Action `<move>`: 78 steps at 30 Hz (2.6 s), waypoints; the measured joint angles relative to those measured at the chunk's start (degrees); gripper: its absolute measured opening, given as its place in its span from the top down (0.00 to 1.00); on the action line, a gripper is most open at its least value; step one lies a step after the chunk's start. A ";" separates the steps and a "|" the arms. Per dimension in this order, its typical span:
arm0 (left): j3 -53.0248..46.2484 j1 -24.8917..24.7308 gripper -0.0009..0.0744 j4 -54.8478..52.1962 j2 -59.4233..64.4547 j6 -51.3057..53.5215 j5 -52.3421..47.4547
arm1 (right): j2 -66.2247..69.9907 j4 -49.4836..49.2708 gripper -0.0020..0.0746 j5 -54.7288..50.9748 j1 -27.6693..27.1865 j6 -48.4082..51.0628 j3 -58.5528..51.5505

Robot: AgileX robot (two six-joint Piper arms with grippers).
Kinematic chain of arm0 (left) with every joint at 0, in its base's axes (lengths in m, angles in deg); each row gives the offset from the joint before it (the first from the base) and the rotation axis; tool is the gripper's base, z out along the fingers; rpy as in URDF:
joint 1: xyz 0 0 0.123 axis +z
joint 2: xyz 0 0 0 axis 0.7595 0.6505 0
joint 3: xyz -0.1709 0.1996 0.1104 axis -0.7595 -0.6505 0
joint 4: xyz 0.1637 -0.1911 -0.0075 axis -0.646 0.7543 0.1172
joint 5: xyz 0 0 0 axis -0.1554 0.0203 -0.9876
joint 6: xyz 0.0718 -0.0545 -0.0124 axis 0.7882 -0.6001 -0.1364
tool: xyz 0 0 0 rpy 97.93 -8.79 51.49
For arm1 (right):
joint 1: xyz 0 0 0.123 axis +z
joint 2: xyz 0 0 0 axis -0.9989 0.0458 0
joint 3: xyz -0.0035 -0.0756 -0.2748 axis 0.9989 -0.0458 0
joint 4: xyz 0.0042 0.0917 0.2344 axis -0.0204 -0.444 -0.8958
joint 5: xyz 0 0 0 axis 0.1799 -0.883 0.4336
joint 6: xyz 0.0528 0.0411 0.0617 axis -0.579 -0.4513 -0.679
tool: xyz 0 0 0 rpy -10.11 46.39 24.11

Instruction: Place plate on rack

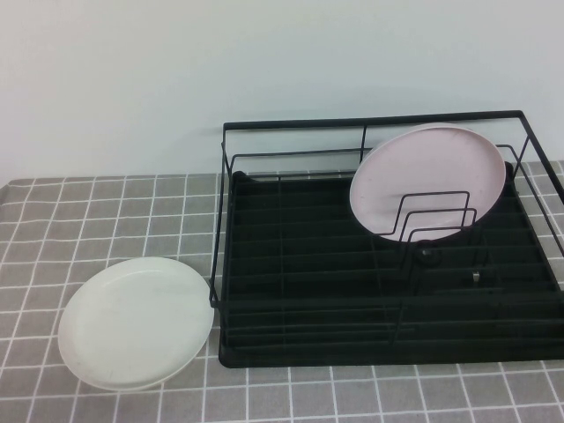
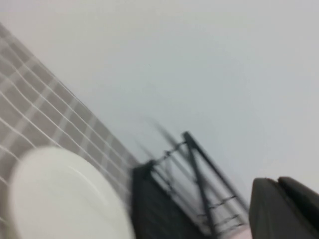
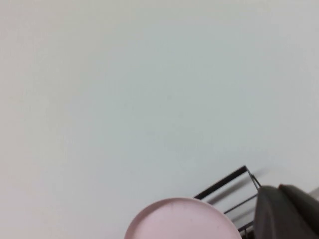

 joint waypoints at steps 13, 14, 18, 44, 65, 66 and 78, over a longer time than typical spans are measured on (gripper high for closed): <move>1.02 0.00 0.99 6.20 0.00 8.59 -10.91 | 0.00 2.39 0.98 1.92 0.00 -8.93 0.57; 1.74 0.00 0.99 6.50 0.00 10.38 -12.39 | 0.00 3.65 0.98 1.68 0.00 -9.16 1.18; 6.18 0.00 0.99 7.70 0.00 22.10 -15.28 | 0.00 8.81 0.98 -1.80 0.00 -9.30 5.95; 25.02 0.12 0.99 -7.54 23.43 39.18 -15.42 | 30.02 9.93 0.98 -50.08 1.65 35.22 33.38; 51.76 14.02 0.99 -19.73 71.37 32.52 -39.08 | 45.95 -31.77 0.98 -53.78 3.48 68.17 34.49; 53.31 16.20 0.99 -19.84 73.39 32.52 -43.72 | 45.95 -32.24 0.98 -53.91 3.52 68.17 34.49; 58.52 21.00 0.79 -22.28 89.01 32.52 -48.38 | 45.85 -34.64 0.98 -54.40 3.52 68.91 34.49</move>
